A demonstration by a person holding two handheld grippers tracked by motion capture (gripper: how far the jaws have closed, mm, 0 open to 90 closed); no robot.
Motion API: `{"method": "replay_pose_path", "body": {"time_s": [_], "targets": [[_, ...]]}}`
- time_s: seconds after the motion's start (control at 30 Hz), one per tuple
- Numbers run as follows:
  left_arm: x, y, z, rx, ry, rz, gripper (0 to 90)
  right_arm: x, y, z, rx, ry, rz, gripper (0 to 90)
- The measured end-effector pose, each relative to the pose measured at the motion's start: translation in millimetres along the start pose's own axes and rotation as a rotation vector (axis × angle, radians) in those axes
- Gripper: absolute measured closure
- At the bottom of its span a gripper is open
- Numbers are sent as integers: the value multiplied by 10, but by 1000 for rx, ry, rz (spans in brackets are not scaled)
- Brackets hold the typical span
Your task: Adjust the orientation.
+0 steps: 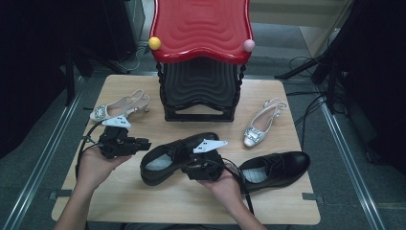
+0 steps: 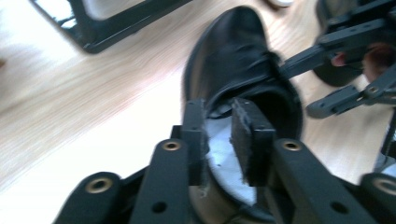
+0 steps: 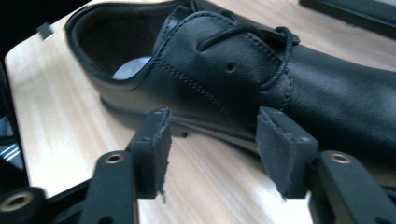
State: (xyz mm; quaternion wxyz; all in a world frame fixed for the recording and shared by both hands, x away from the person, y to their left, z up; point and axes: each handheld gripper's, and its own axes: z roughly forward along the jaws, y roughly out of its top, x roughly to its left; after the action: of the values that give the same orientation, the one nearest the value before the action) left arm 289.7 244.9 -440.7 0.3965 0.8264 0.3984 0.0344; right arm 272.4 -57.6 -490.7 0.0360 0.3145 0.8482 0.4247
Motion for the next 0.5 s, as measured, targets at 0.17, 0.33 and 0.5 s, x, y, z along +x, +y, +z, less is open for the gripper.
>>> {"method": "replay_pose_path", "body": {"time_s": [0.17, 0.33, 0.5], "targets": [[170, -113, 58, 29, 14, -20, 873, -6, -56, -42, -20, -21, 17, 577], [194, -197, 183, 36, -3, -27, 879, -38, -188, -39, -2, -8, 52, 690], [173, -252, 234, 22, 41, -13, 859, -44, -243, 54, 17, -18, 25, 783]]}}
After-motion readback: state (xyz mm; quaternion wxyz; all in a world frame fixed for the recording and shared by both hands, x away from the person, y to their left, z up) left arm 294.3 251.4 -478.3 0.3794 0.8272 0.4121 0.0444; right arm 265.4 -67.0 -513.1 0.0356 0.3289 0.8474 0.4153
